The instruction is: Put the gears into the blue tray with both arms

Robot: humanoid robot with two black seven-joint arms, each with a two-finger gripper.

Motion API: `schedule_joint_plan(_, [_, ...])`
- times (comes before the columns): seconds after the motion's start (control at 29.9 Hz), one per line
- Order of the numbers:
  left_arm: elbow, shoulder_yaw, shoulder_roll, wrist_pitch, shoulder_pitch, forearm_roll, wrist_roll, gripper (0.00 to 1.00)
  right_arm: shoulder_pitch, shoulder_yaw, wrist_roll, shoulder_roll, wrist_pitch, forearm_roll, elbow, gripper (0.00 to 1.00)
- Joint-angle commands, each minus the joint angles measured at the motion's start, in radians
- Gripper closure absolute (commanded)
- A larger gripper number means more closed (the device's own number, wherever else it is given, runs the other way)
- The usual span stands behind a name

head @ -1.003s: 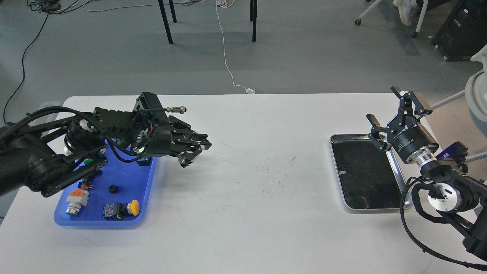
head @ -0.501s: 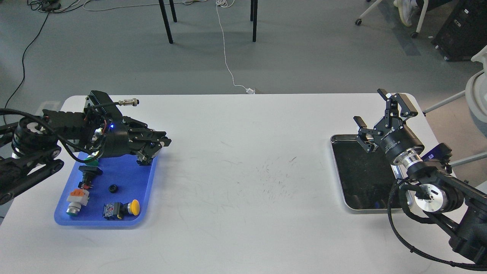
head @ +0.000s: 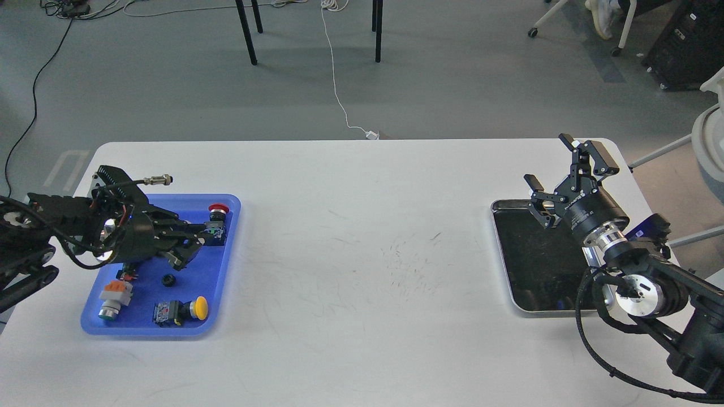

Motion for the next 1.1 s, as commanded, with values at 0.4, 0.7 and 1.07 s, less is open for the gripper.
schedule_joint_plan(0.4, [0.1,-0.002,-0.002,0.004,0.04,0.04,0.0,0.72,-0.003,0.003,0.0,0.001,0.0,0.0,0.002,0.02])
schedule_joint_plan(0.7, [0.121,-0.003,-0.017,0.062,0.05,0.042,0.0,0.3,-0.001,0.006,0.0,0.002,0.0,0.0,0.002,0.02])
schedule_joint_plan(1.07, [-0.035,-0.229,0.029,0.03,0.047,-0.322,0.0,0.07,0.009,0.006,0.0,-0.002,0.0,0.002,-0.002,0.02])
